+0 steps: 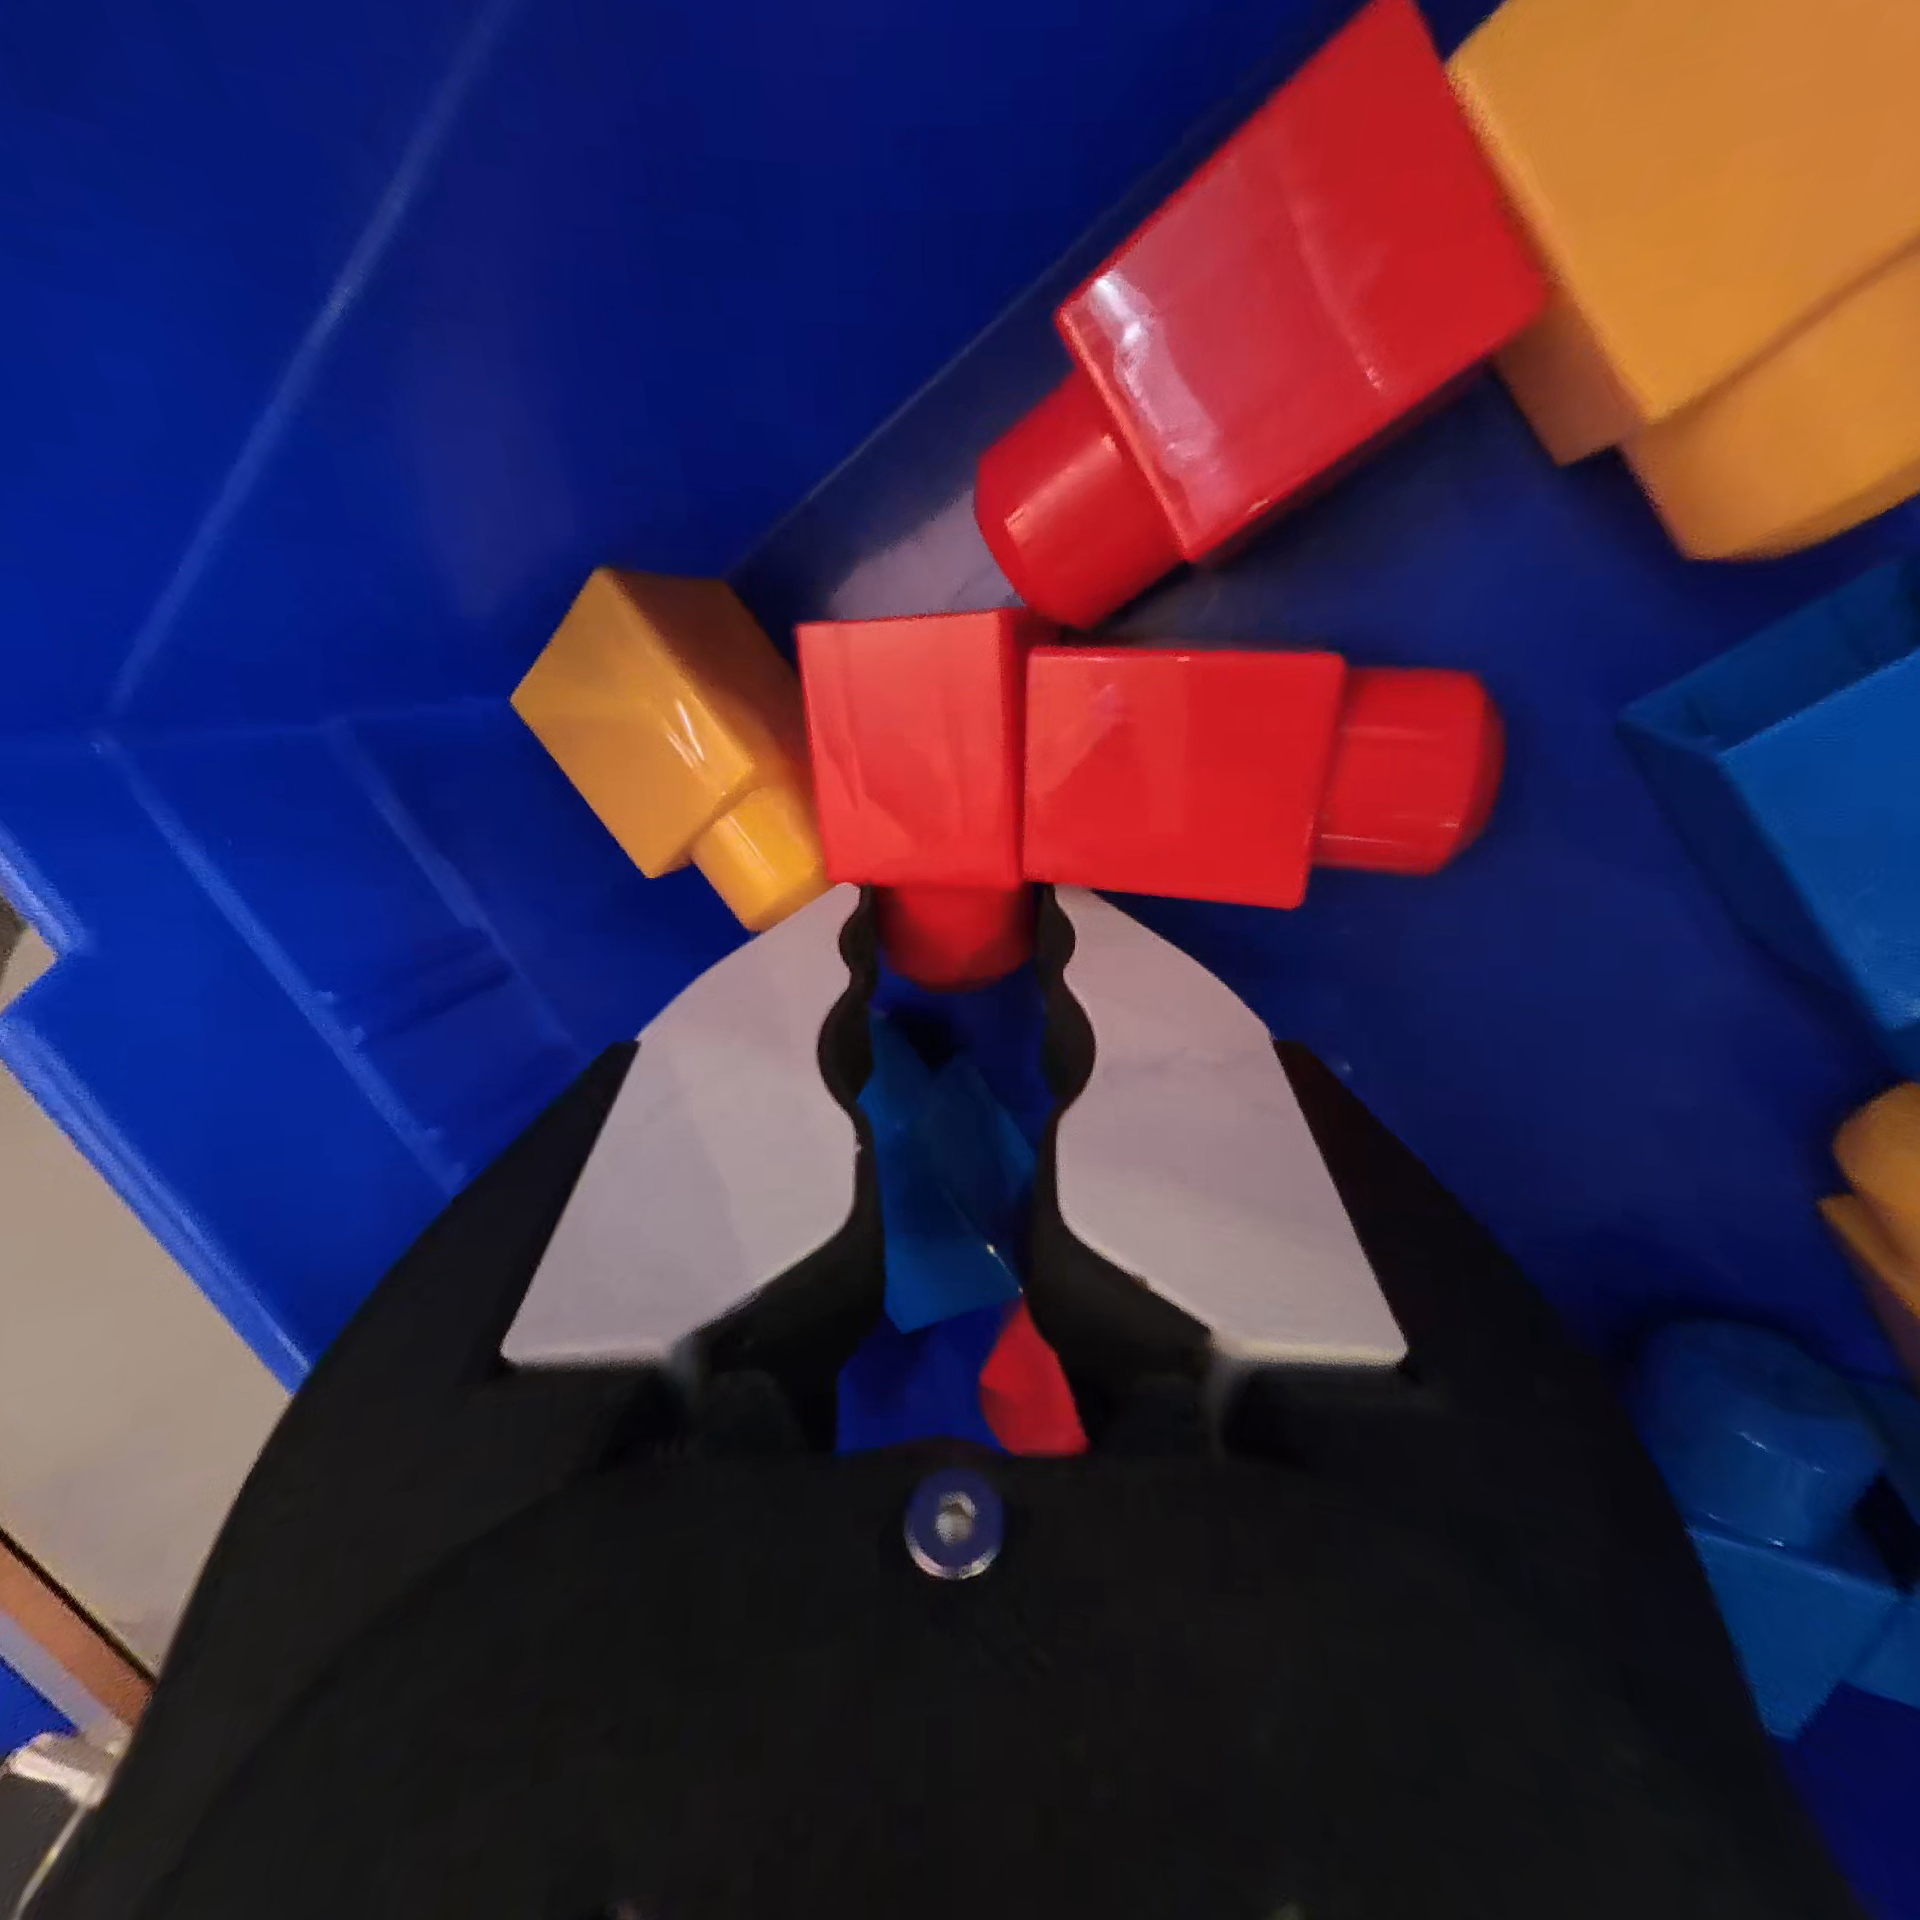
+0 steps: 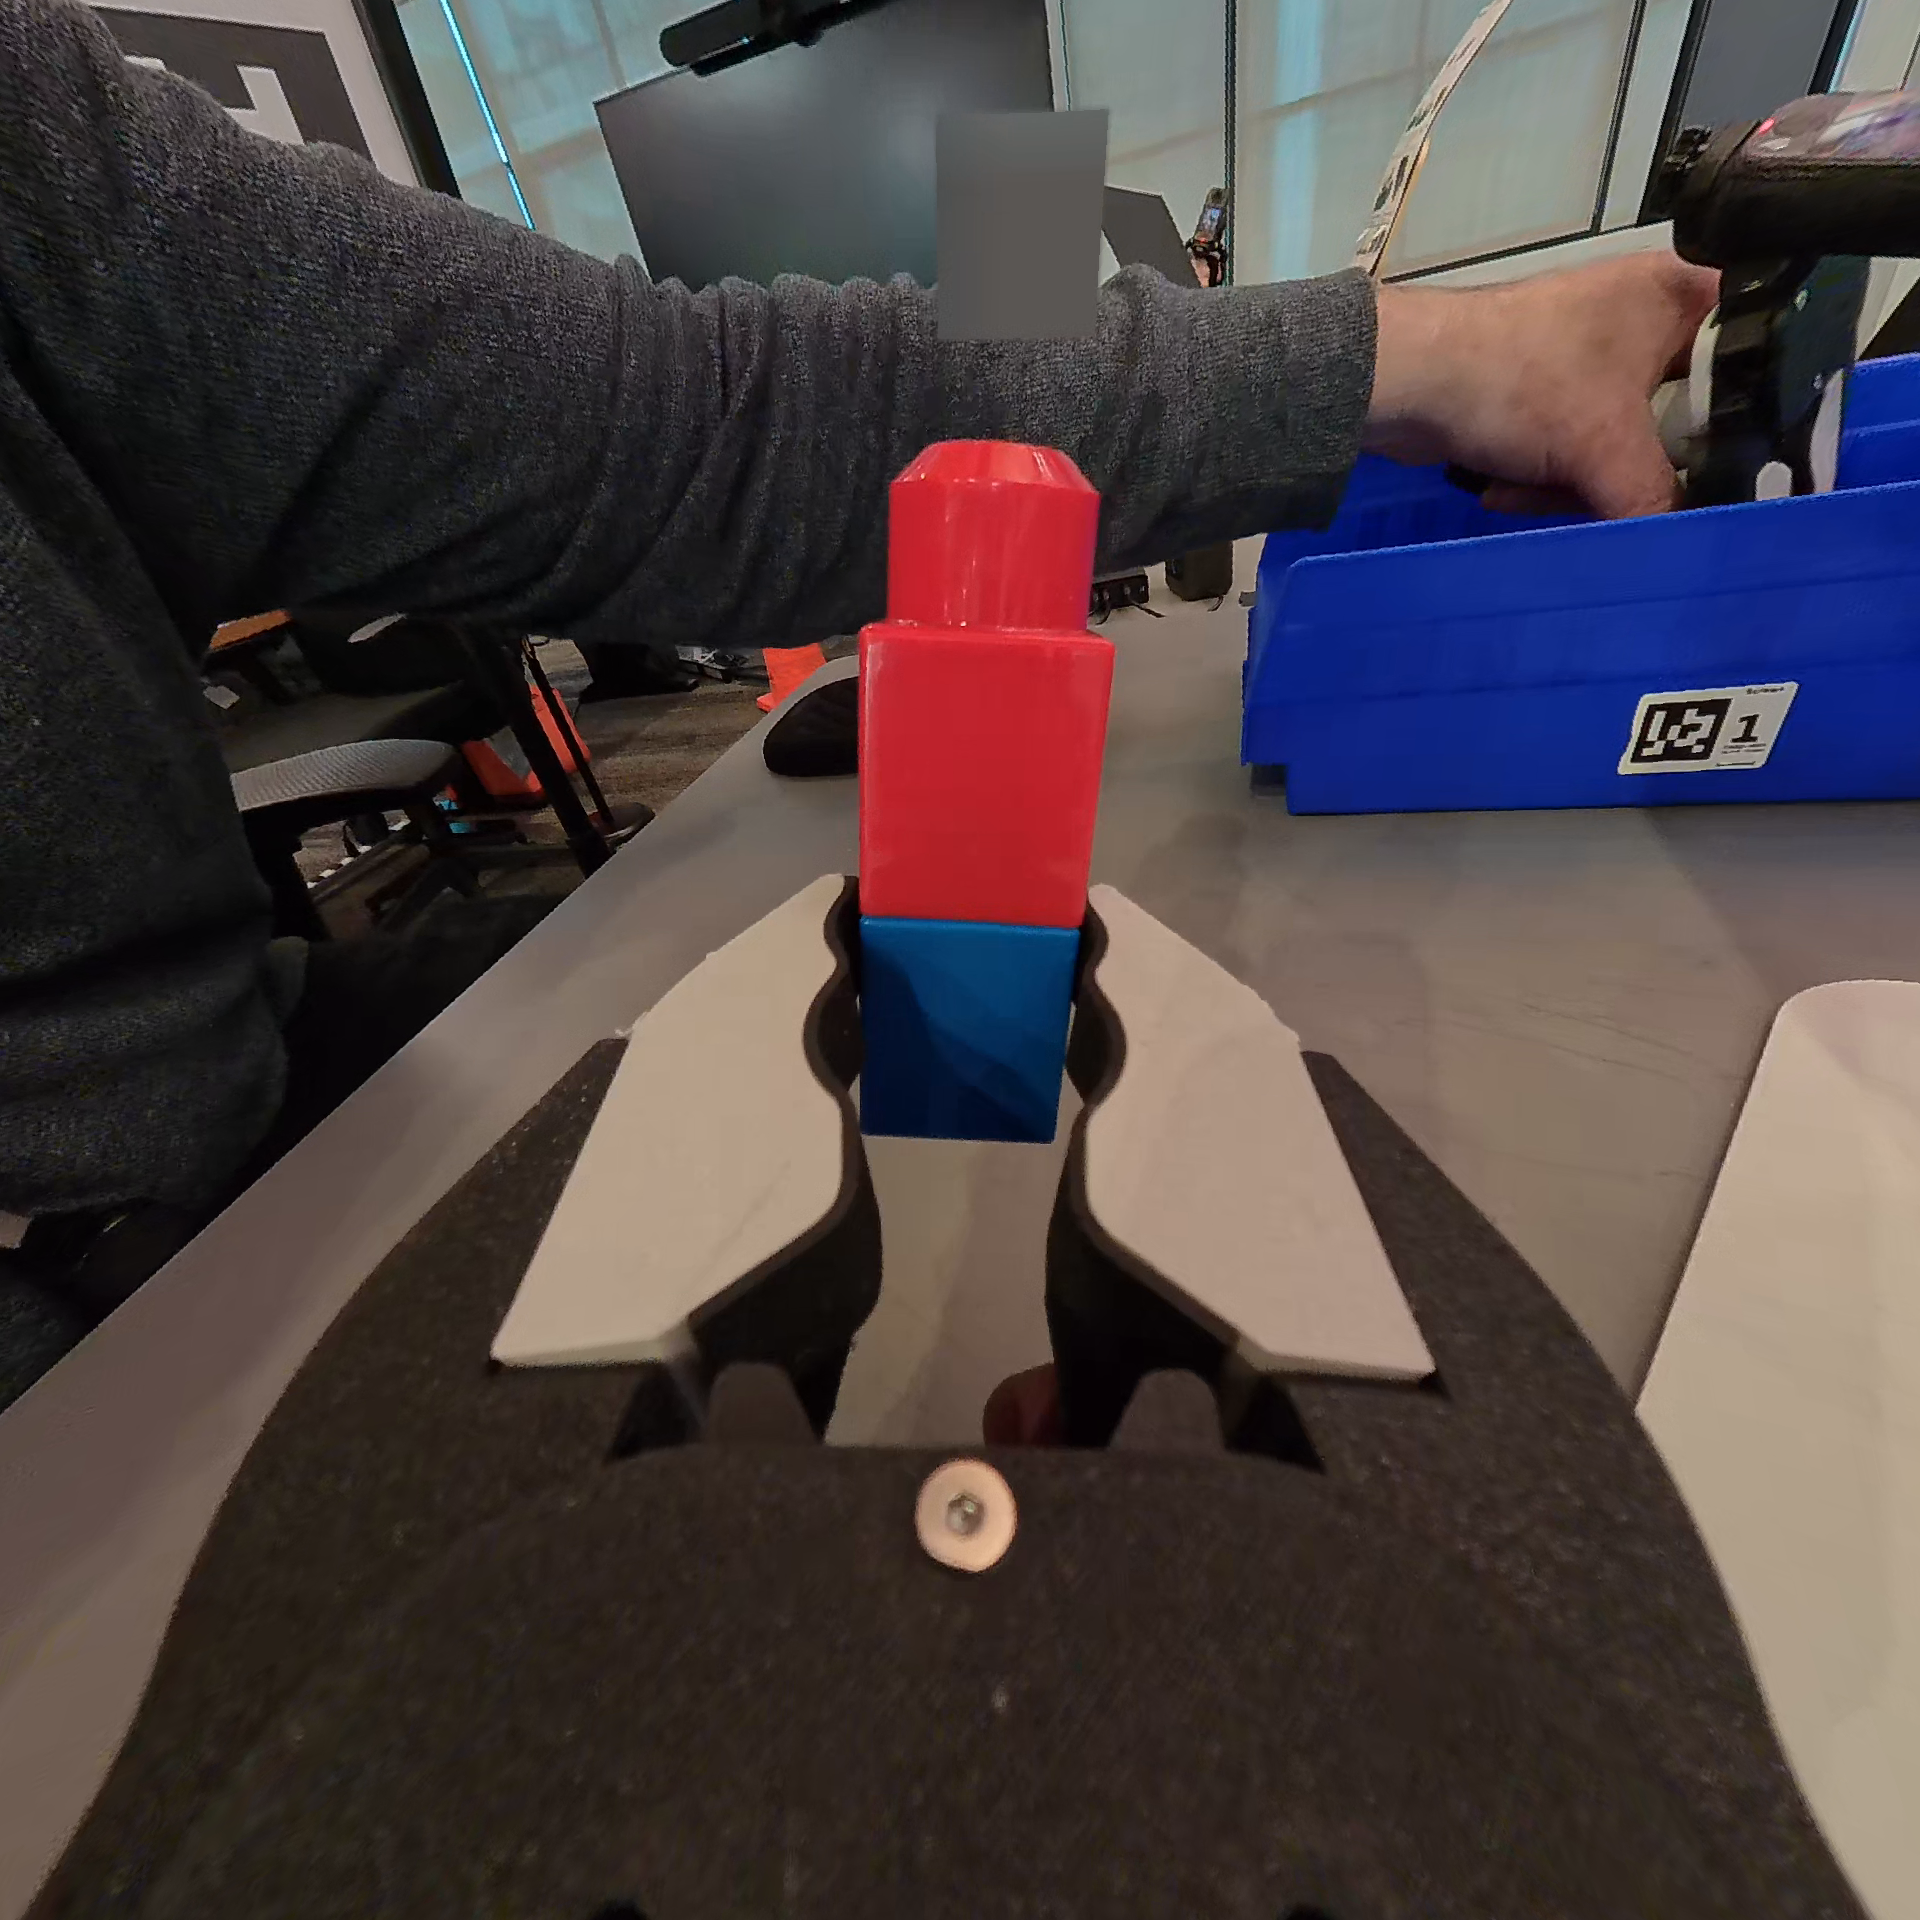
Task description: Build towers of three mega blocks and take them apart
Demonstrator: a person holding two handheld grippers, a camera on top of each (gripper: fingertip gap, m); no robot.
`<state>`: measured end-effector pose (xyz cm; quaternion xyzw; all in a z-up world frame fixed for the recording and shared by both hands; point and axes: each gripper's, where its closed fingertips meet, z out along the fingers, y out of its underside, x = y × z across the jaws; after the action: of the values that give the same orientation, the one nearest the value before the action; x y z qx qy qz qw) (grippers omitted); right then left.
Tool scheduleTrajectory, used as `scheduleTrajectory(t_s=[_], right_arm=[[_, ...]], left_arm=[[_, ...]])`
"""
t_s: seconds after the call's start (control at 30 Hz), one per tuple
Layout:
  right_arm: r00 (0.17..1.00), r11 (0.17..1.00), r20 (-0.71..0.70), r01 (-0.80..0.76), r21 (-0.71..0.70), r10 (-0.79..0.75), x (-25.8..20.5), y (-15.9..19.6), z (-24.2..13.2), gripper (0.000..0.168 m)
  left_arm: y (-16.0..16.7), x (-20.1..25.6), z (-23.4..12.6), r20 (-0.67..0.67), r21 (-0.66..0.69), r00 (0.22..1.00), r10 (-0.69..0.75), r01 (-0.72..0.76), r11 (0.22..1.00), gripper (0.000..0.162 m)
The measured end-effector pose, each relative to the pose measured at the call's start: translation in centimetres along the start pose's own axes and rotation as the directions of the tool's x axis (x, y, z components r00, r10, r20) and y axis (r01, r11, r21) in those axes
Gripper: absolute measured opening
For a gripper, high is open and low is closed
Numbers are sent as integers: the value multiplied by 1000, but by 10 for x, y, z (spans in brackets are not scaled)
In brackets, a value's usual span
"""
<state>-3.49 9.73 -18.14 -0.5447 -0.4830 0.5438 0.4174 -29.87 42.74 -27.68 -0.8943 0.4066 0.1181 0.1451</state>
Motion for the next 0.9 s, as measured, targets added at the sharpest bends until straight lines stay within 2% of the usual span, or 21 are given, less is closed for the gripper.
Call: scheduleTrajectory(t_s=[0.17, 0.3, 0.4, 0.57, 0.73, 0.83, 0.9], right_arm=[[1000, 1000, 2, -2, 0, 2, 0, 0, 0, 36], [1000, 1000, 2, -2, 0, 2, 0, 0, 0, 36], [1000, 1000, 2, -1, -1, 1, 0, 0, 0, 36], [1000, 1000, 1, 4, -8, -4, 0, 1, 1, 36], [1000, 1000, 1, 8, -10, -8, -1, 1, 1, 36], [1000, 1000, 3, 8, -6, -8, -1, 1, 1, 36], [1000, 1000, 4, 9, -4, -9, -1, 1, 0, 36]], left_arm=[[6, 2, -6, 15, -36, 999, 42, -42, 998, 28], [30, 2, -33, 49, -192, 983, 177, -164, 968, 28], [57, 7, -57, 47, -371, 936, 348, -307, 877, 28], [76, 27, -78, -37, -540, 845, 534, -467, 701, 28], [64, 51, -70, -119, -537, 812, 572, -537, 651, 28], [53, 53, -61, -96, -522, 828, 552, -514, 680, 28], [44, 56, -55, -90, -463, 849, 520, -498, 733, 33]])
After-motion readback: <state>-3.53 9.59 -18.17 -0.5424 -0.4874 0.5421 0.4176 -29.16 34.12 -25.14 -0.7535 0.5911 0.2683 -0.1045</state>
